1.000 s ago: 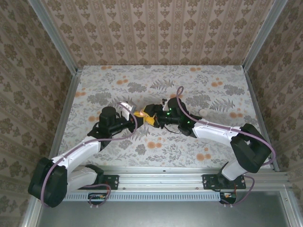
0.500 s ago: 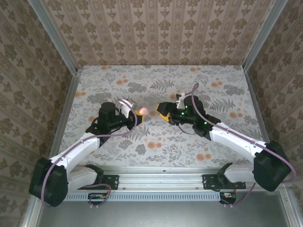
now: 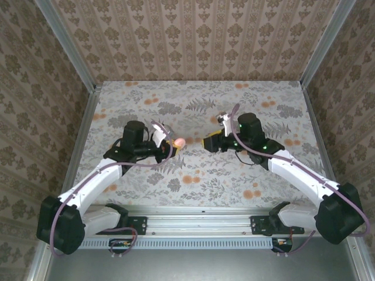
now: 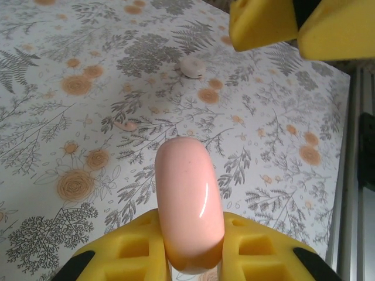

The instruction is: Insert wireless bluetooth earbuds into charging case

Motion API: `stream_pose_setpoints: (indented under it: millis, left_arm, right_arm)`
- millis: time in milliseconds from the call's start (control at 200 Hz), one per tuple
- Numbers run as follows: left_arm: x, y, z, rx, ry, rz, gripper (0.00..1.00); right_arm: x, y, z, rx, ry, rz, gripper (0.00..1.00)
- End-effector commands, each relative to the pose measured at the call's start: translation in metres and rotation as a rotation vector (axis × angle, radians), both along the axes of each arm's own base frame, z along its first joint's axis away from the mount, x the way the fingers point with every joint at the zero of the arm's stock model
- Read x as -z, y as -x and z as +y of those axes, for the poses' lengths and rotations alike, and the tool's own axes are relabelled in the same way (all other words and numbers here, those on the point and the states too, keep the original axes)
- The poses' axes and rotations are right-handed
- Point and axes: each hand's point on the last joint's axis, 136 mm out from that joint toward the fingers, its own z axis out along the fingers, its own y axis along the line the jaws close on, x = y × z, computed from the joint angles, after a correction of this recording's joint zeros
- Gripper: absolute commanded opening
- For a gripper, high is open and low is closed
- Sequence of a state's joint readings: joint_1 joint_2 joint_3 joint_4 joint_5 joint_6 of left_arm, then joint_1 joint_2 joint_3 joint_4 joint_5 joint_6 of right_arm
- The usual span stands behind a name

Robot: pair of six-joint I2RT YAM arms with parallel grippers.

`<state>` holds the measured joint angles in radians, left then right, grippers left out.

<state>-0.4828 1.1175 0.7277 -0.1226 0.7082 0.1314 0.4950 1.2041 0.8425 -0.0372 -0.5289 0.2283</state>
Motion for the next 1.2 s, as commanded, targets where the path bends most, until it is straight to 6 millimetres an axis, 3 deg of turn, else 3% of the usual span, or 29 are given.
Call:
stream_pose_setpoints:
  millis: [0, 145, 480, 865, 1195]
  left_arm:
    - [-0.010, 0.017, -0.001, 0.122, -0.016, -0.040, 0.18]
    - [-0.016, 0.028, -0.005, 0.200, -0.005, -0.061, 0.18]
    - [-0.012, 0.045, -0.007, 0.287, -0.038, -0.102, 0.17]
    - [-0.017, 0.051, -0.012, 0.319, -0.027, -0.119, 0.17]
    - [-0.022, 0.056, -0.012, 0.326, -0.010, -0.130, 0.16]
  right_arm:
    - [-0.016, 0.024, 0.005, -0.288, 0.151, -0.366, 0.56]
    - [-0.012, 0.044, 0.009, -0.522, 0.253, -0.530, 0.53]
    - [-0.008, 0.049, 0.033, -0.768, 0.327, -0.575, 0.52]
    - [0.009, 0.053, 0.070, -0.914, 0.310, -0.532, 0.52]
    - [0.013, 0.058, 0.078, -0.966, 0.267, -0.487, 0.45]
